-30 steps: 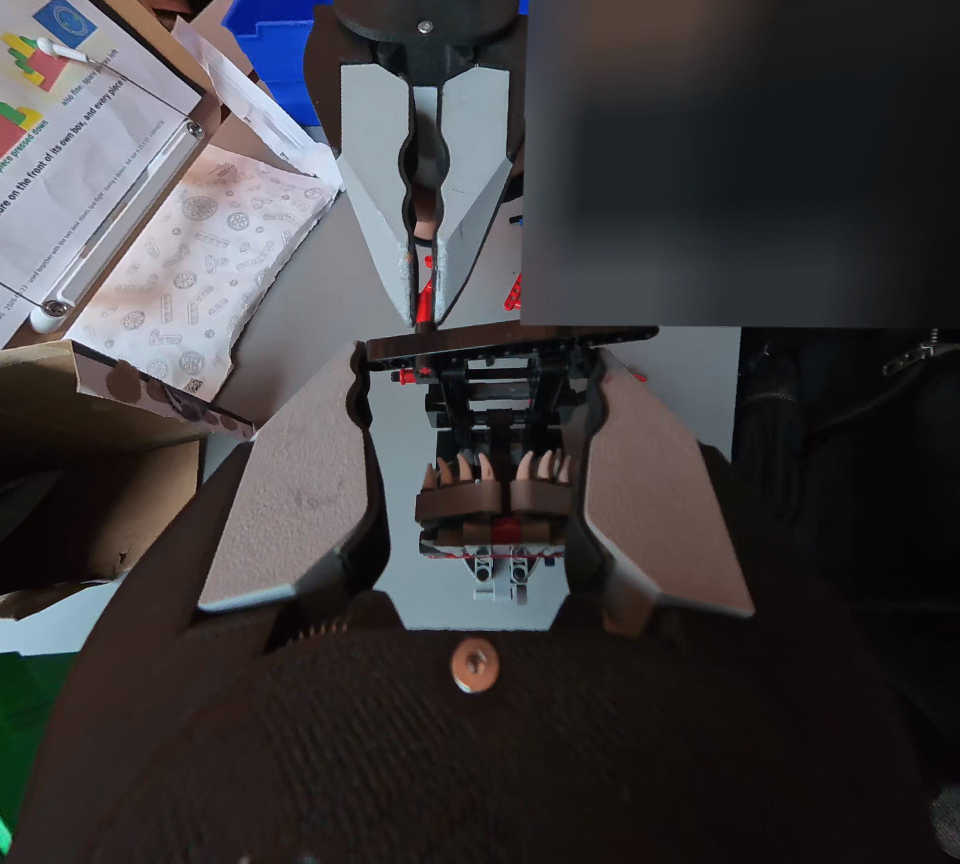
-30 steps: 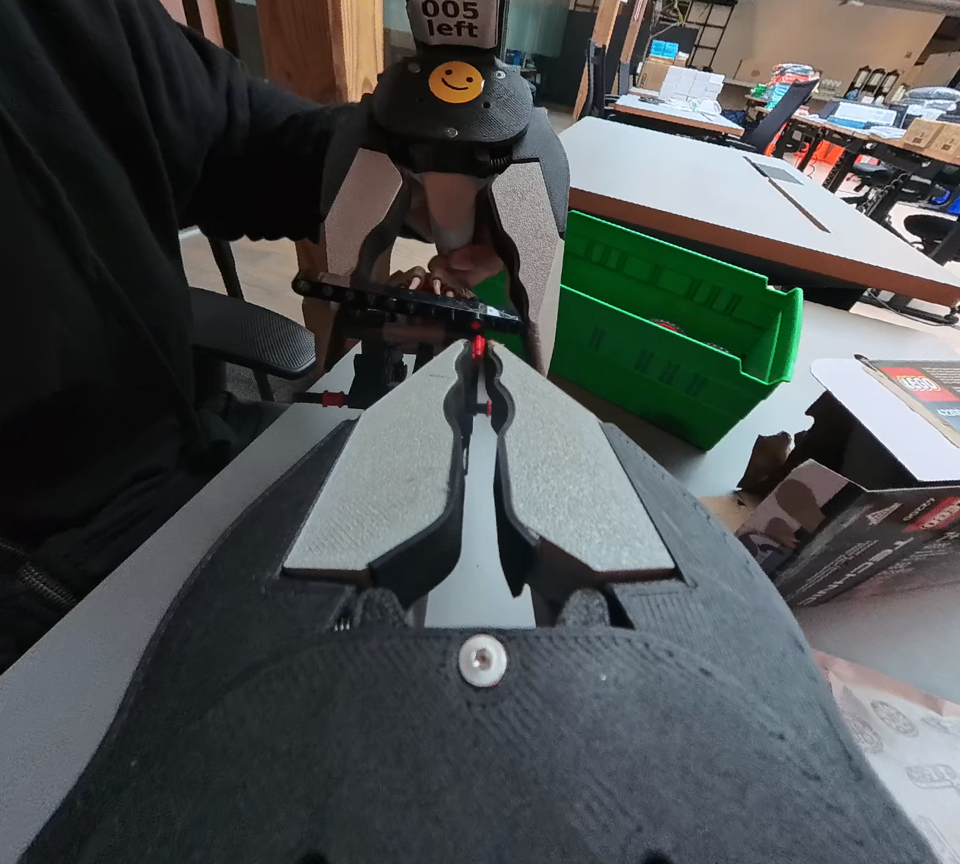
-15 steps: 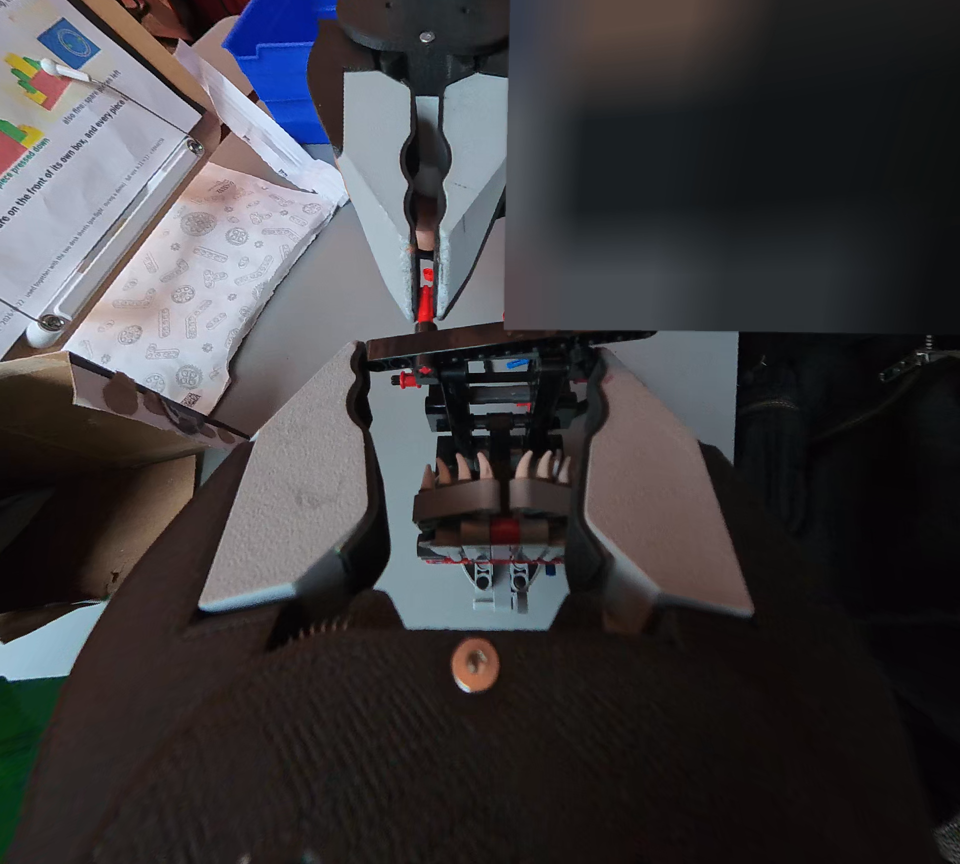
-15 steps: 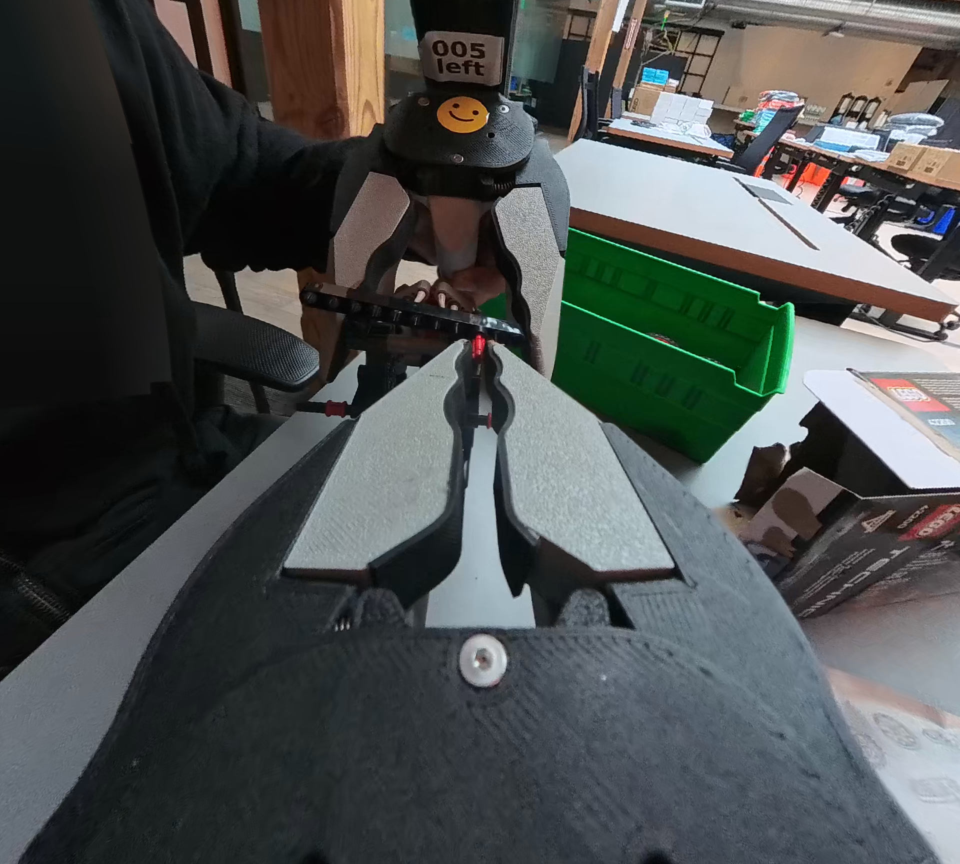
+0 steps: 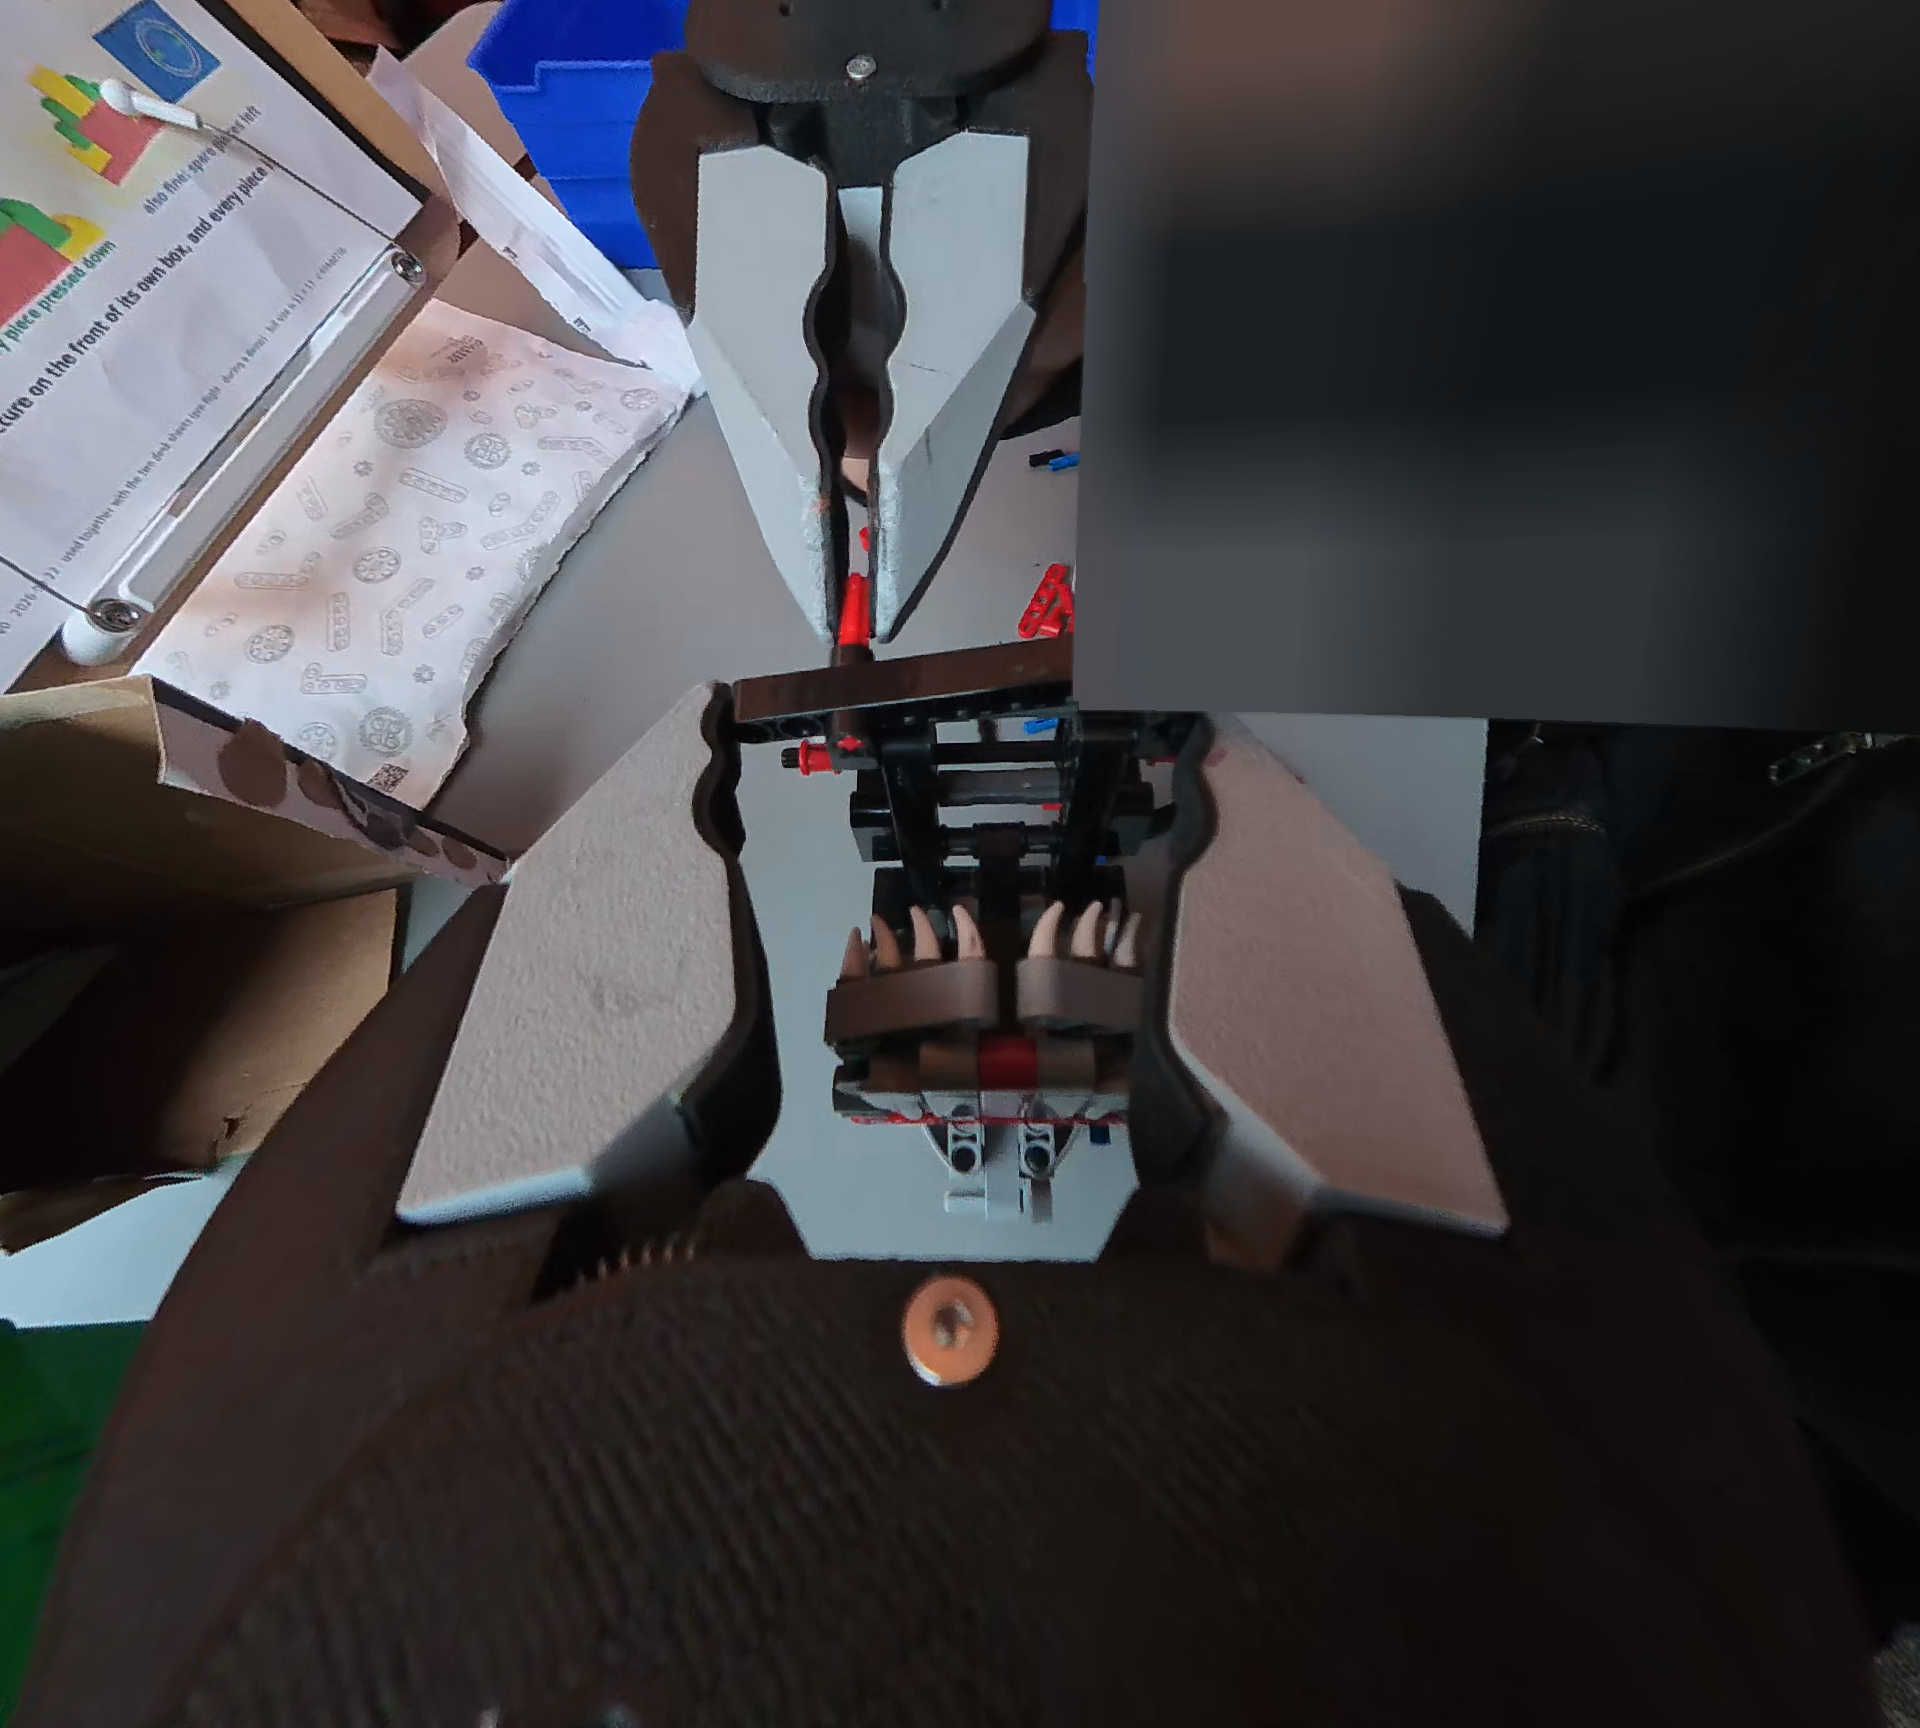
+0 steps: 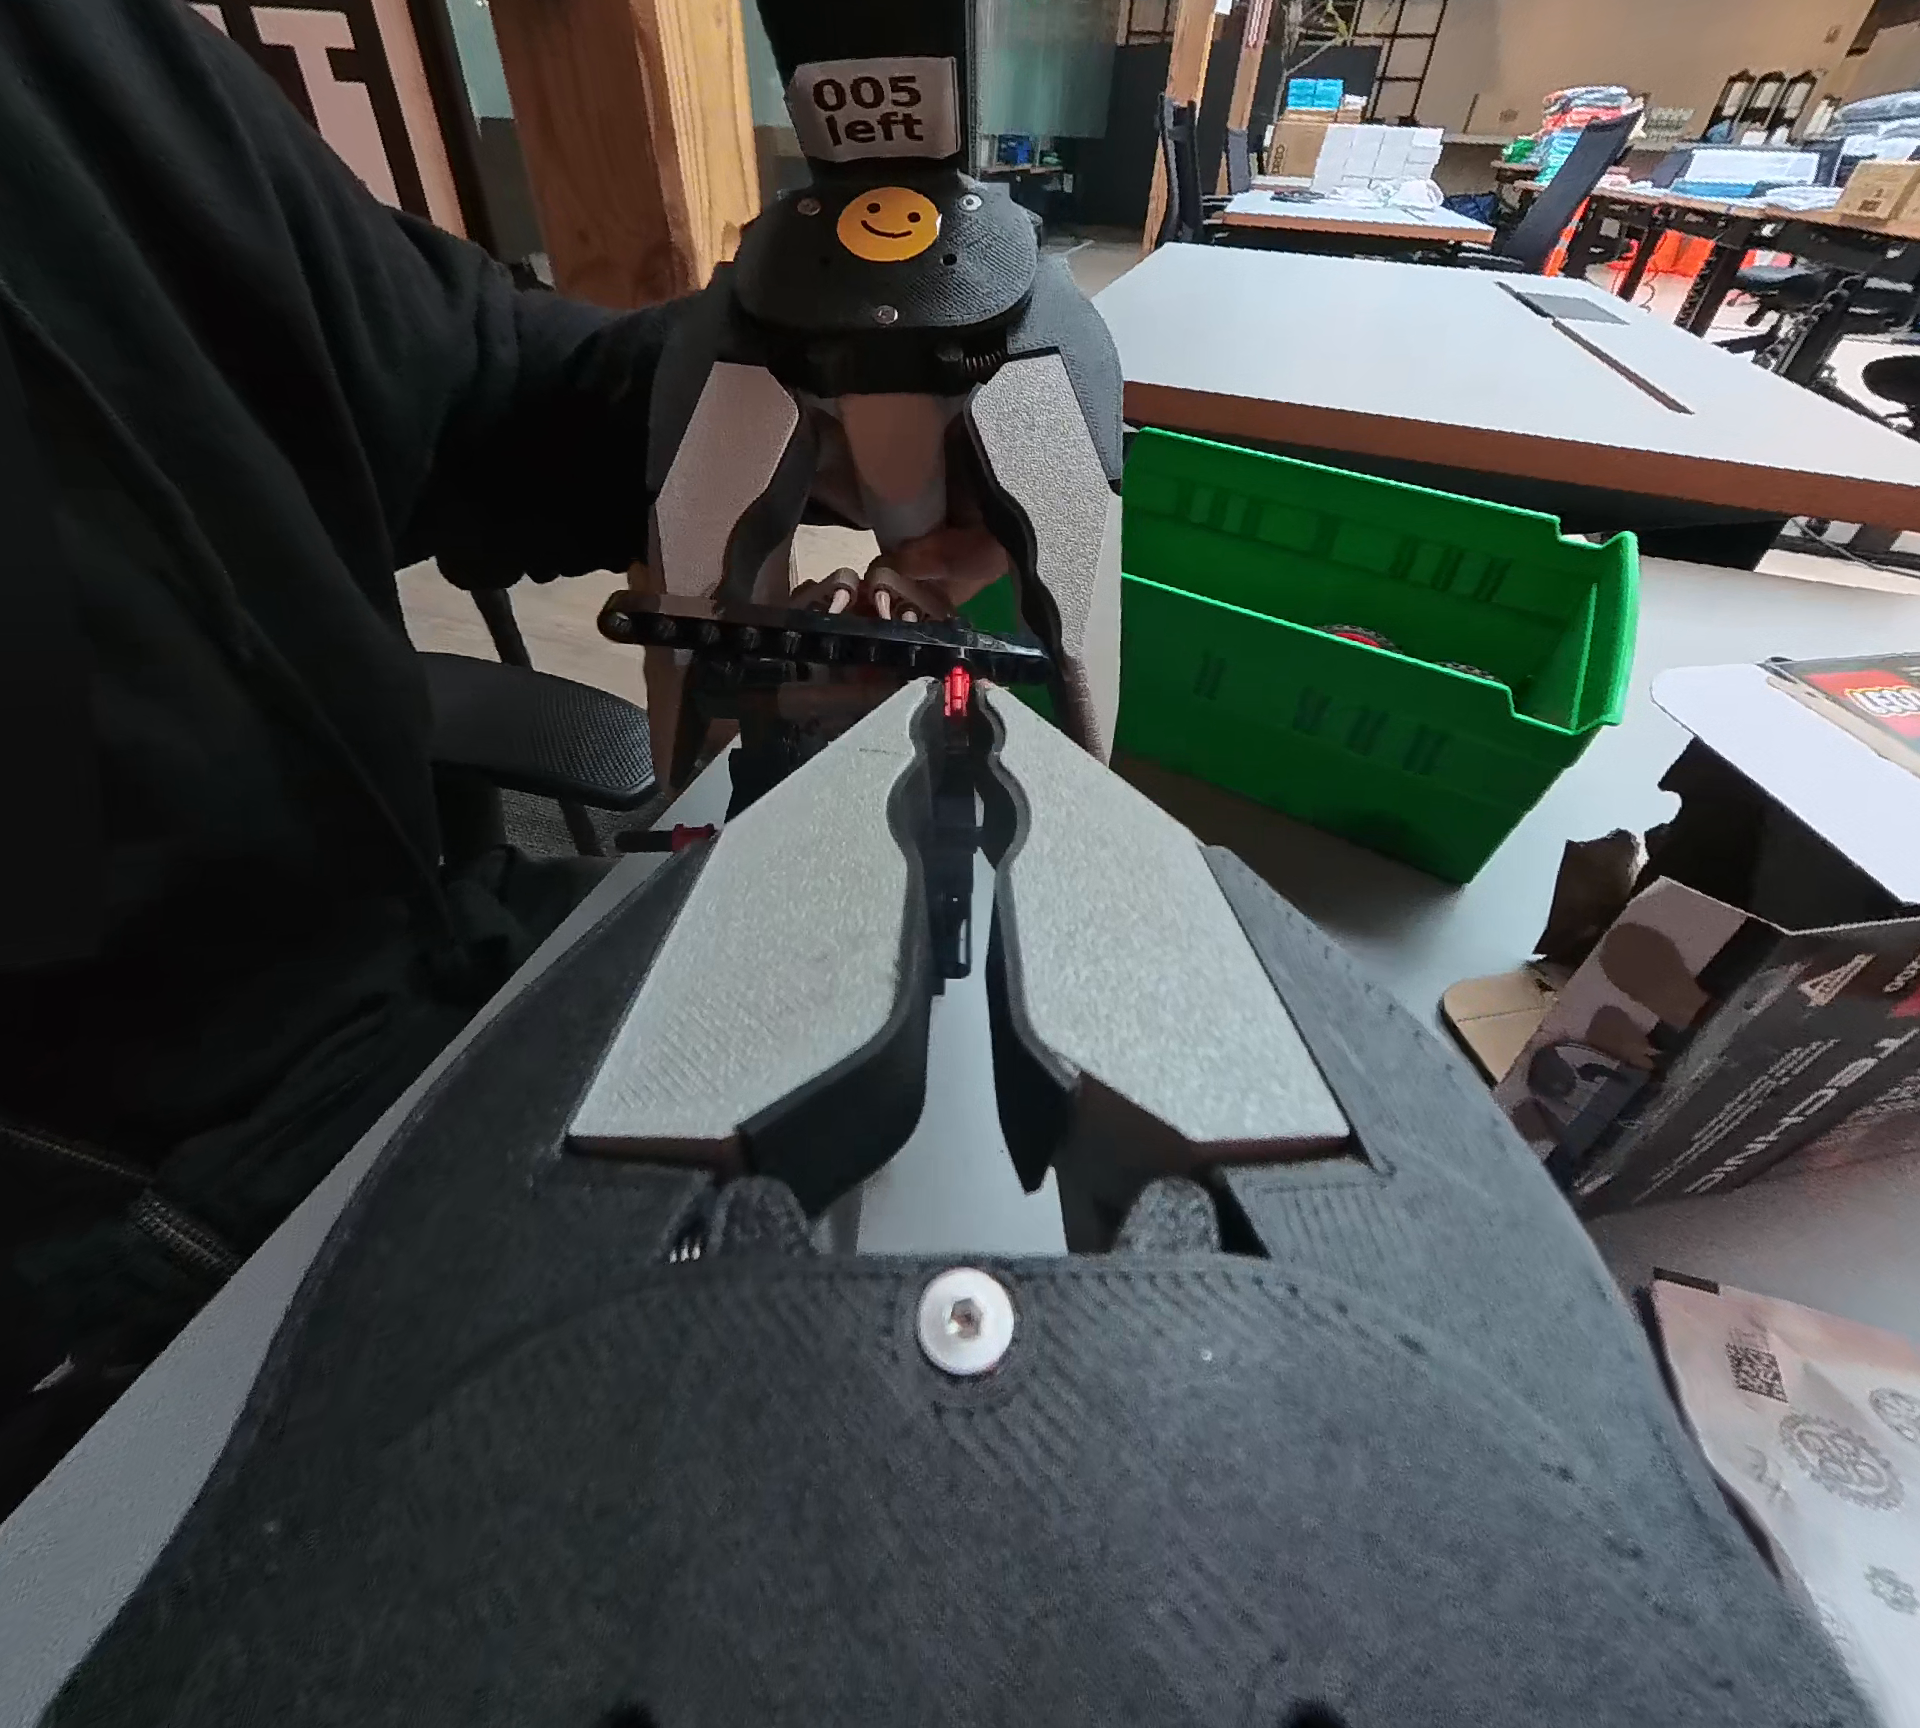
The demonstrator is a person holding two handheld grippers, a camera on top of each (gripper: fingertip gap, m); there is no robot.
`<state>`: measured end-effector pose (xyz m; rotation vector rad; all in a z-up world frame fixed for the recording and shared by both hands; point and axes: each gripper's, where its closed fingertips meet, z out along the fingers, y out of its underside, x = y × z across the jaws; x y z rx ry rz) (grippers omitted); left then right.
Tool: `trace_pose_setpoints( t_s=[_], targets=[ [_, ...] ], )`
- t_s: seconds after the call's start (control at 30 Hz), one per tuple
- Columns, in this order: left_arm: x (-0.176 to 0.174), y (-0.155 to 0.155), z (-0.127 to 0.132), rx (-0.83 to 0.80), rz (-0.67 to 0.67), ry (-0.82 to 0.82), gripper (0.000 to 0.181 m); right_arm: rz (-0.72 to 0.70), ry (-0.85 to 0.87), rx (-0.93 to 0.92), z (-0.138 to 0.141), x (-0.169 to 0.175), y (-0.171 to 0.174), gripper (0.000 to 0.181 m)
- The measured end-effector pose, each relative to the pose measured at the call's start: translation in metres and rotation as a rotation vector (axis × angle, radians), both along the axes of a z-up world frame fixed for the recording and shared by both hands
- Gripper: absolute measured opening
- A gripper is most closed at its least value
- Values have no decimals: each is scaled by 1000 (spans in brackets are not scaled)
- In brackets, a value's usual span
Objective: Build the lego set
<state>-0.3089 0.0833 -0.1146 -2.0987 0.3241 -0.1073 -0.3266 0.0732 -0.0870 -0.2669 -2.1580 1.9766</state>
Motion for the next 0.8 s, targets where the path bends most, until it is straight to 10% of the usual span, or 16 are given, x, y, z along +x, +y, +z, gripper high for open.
trace_pose_setpoints(
  t_s=[0.8],
  targets=[
    [1,1,-1,-20,-15,-7,83,60,-26,-62,0,1,0,1]
  ],
)
